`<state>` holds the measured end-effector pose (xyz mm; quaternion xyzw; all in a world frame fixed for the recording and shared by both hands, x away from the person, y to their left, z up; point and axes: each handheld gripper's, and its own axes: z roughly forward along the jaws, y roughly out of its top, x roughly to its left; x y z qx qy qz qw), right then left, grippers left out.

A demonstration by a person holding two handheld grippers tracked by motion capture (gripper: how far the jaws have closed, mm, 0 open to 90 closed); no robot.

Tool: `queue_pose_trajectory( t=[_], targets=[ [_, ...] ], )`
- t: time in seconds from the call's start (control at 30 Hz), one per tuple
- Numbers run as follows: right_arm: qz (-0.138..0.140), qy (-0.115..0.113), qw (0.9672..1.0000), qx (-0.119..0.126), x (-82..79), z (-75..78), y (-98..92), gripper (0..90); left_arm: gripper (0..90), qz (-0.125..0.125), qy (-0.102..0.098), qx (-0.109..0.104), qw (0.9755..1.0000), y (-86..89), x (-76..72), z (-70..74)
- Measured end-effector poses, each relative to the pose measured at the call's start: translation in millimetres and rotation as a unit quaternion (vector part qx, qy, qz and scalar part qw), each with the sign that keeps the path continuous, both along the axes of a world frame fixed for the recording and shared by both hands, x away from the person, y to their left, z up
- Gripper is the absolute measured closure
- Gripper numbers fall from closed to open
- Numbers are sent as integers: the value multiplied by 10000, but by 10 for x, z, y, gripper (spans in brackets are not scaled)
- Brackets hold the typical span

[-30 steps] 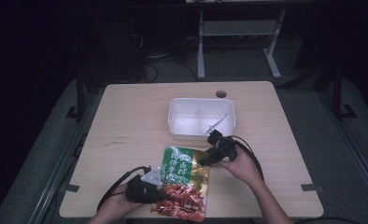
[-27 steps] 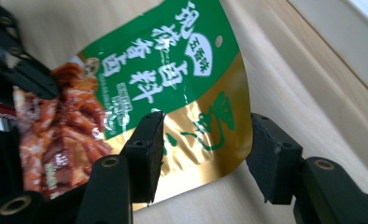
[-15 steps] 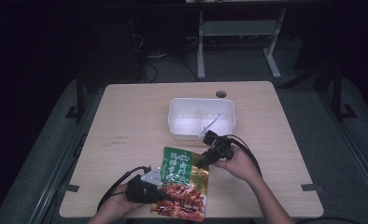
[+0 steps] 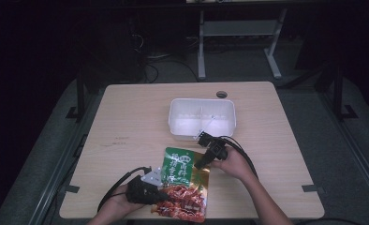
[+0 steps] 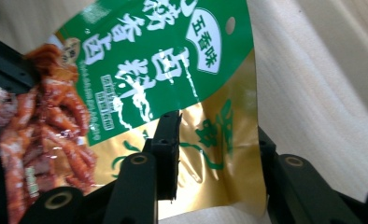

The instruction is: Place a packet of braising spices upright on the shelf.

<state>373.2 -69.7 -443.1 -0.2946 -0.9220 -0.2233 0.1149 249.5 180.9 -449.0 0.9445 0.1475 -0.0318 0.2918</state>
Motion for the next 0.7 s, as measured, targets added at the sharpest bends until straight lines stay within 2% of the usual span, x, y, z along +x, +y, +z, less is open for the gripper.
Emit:
queue_pose_trajectory(
  t=[0.1, 0.13, 0.23, 0.37, 0.5, 0.7],
  targets=[
    [16, -56, 10000, -62, 6, -14, 7, 706, 845, -2, 6, -5, 10000, -1, -5, 2],
    [6, -94, 9999, -104, 17, -29, 2, 759, 830, -7, -1, -11, 10000, -1, -6, 7],
    [14, -61, 9999, -154, 30, -48, -2, 808, 769, 1, -91, -19, 10000, 3, -13, 30],
    [64, -11, 9999, -77, 28, -39, -6, 877, 738, 169, -206, -191, 9995, 69, 5, 96],
    [58, -6, 10000, 59, 15, 5, -30, 888, 707, 318, -266, -303, 9987, 144, 35, 134],
    [40, 24, 9998, 177, -7, 65, -73, 894, 657, 494, -345, -315, 9977, 244, 87, 153]
  ],
)
